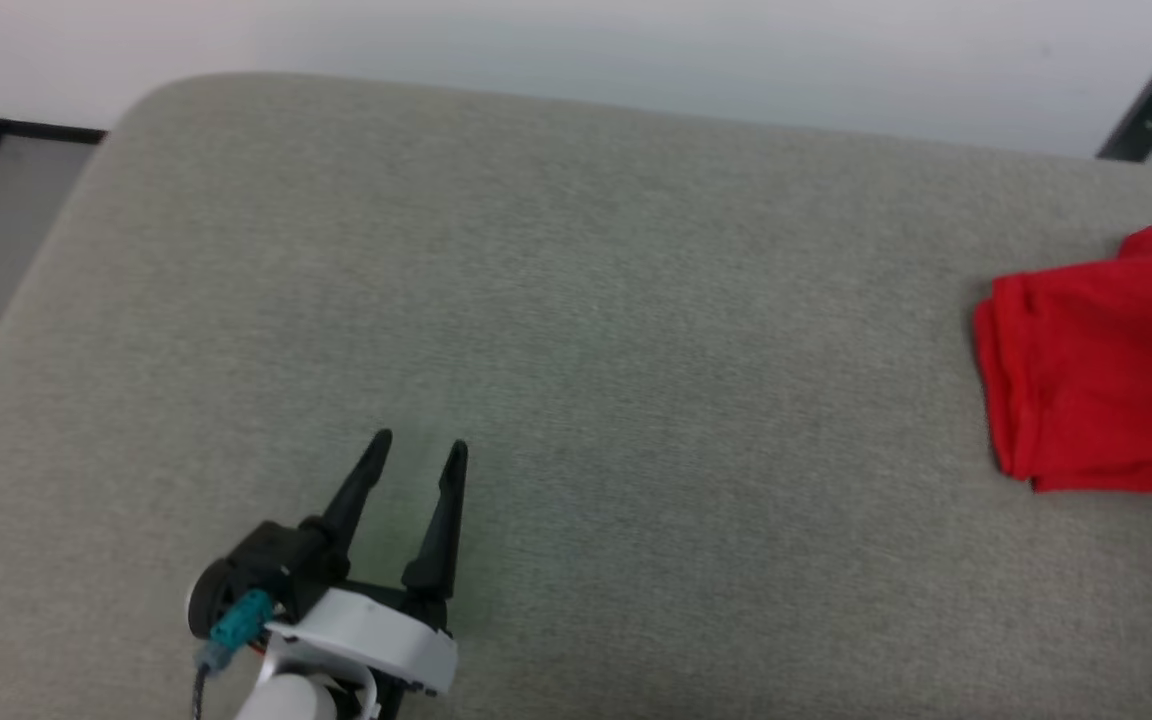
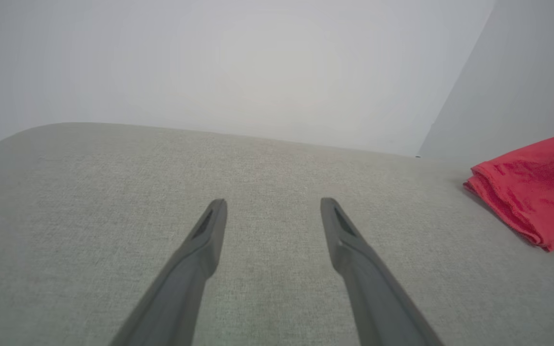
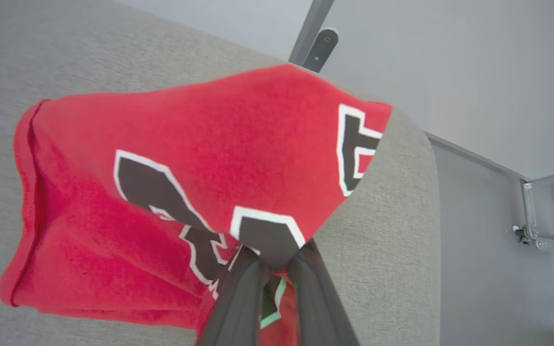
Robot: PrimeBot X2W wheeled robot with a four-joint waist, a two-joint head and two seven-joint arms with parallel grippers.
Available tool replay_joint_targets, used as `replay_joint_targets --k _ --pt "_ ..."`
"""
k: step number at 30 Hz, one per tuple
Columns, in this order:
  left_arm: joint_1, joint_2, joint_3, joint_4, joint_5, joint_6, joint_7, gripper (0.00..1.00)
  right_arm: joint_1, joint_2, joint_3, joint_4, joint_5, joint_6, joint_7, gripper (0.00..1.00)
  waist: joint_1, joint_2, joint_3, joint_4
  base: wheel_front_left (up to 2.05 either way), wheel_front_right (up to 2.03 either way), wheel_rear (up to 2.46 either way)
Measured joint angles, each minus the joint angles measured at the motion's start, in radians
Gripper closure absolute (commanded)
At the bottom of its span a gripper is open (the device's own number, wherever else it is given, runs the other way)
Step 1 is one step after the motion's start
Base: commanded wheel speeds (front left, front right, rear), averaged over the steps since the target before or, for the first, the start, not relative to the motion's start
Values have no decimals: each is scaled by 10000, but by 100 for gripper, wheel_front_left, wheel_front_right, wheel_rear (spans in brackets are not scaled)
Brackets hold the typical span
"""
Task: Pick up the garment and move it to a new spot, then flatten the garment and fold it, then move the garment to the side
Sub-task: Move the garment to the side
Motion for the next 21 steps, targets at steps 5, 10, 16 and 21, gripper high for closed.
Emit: replay_joint_targets --k 5,10,16,21 --pt "-407 157 -81 6 12 0 0 0 -169 -219 -77 242 2 2 -334 100 0 0 390 -484 0 0 0" --pt "-875 339 -228 92 15 0 0 0 -282 -290 -217 424 -35 2 -548 100 0 0 805 -991 0 0 0" --pt "-1390 548 -449 134 52 0 0 0 -484 -493 -265 644 15 2 -675 100 0 0 1322 -1576 0 0 0" --pt "-1635 577 -591 153 105 0 0 0 -551 -606 -343 800 -4 4 -623 100 0 0 1732 -1989 0 0 0"
